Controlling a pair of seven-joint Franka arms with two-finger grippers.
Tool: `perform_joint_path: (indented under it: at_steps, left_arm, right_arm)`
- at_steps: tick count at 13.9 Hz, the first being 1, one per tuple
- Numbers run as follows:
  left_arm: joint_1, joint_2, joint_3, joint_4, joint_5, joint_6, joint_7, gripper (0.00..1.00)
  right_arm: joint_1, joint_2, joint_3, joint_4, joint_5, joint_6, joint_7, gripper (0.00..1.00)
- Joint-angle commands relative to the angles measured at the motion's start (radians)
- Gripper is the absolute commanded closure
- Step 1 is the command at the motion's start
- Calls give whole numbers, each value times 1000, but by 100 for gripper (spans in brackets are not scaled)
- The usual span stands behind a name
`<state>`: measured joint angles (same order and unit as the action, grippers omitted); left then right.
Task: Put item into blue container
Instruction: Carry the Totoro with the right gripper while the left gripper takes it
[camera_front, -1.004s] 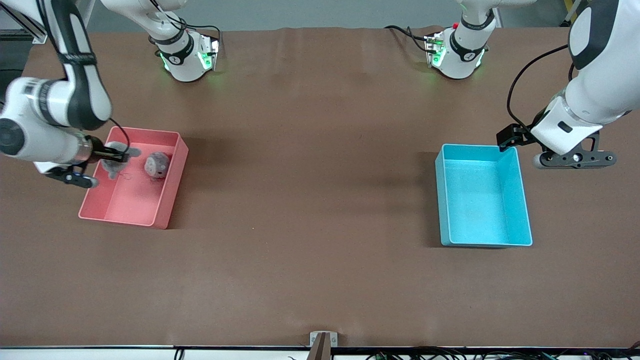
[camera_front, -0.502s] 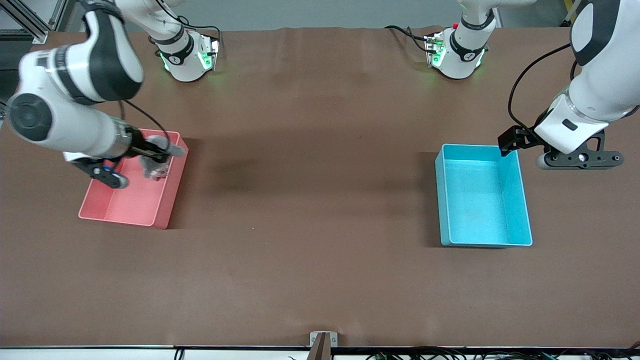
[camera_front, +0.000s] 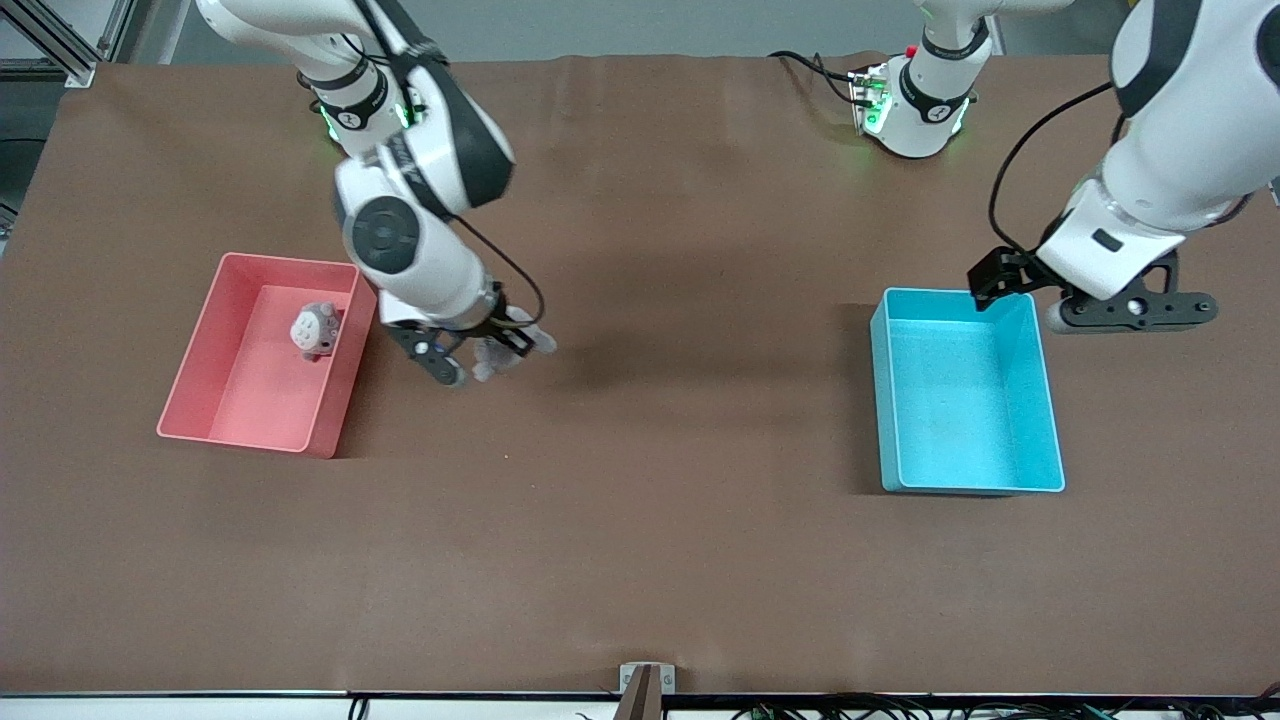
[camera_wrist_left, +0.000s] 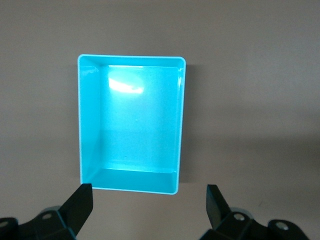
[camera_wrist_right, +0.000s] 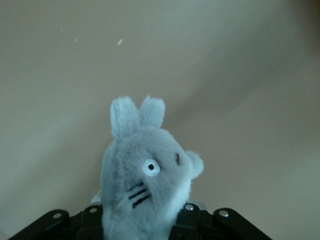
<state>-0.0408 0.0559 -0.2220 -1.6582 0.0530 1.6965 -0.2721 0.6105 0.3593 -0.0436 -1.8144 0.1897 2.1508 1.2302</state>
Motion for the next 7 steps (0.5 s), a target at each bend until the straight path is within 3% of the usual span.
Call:
perform_joint_path:
  at_steps: [1, 5, 7]
  left_arm:
    - [-14, 70, -68, 8, -12, 26, -125, 0]
    - [-31, 234, -210, 0, -18, 164, -468, 0]
    - [-83, 315, -227, 2, -39, 247, -695, 0]
  right_arm:
    - [73, 169, -10, 130, 19, 82, 147, 100]
    - [144, 360, -10, 323, 16, 107, 362, 100]
    - [176, 403, -10, 351, 17, 174, 415, 100]
